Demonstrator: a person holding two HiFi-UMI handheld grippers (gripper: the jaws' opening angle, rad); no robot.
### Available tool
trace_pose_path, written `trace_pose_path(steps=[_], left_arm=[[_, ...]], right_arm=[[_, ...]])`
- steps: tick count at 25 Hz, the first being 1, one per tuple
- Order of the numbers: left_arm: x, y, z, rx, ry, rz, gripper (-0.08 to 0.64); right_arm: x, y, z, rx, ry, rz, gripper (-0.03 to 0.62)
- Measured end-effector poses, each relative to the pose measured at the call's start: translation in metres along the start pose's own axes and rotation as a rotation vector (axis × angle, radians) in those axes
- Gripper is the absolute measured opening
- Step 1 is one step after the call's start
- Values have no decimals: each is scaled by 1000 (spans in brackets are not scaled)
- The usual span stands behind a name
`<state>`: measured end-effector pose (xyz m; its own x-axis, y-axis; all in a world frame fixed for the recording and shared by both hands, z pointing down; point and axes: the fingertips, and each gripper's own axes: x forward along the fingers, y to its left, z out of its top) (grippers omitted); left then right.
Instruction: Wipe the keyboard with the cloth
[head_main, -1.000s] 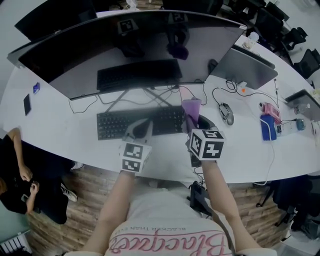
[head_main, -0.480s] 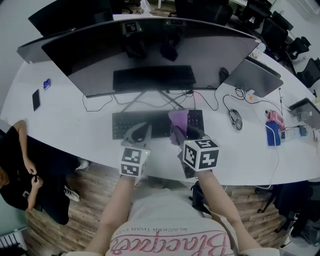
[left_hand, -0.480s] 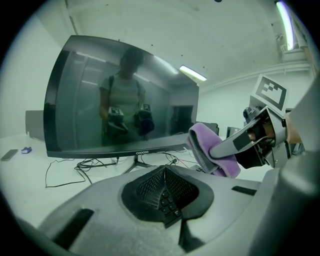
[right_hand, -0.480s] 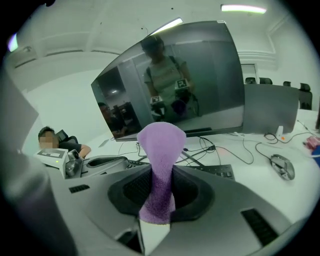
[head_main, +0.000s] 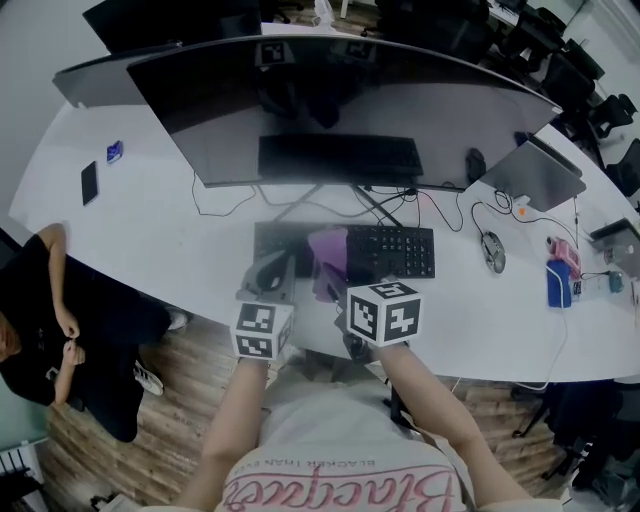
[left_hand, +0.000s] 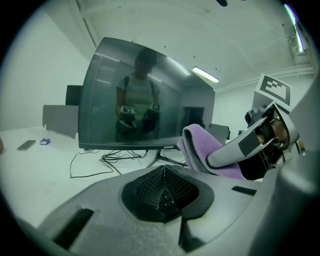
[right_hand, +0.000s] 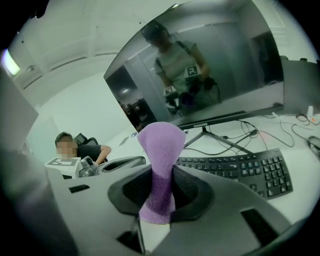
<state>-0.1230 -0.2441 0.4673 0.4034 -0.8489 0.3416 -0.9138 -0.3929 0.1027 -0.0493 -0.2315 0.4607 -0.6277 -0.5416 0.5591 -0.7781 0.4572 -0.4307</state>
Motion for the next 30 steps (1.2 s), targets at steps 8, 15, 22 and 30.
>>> trace_pose_path(steps=[8,15,22,30], left_arm=[[-30,59,-25,-51,31,92,8],[-51,94,-48,-73,74,131,6],[-63,111,-61,-73,104,145,7],[-65,109,-72,-81,123,129,7]], right_arm=[[60,44,-21,43,64,91,87],[107,74,-49,98,135,143,87],[140,87,-66,84,175,139,87],[157,79,-78,40,216,63,87]])
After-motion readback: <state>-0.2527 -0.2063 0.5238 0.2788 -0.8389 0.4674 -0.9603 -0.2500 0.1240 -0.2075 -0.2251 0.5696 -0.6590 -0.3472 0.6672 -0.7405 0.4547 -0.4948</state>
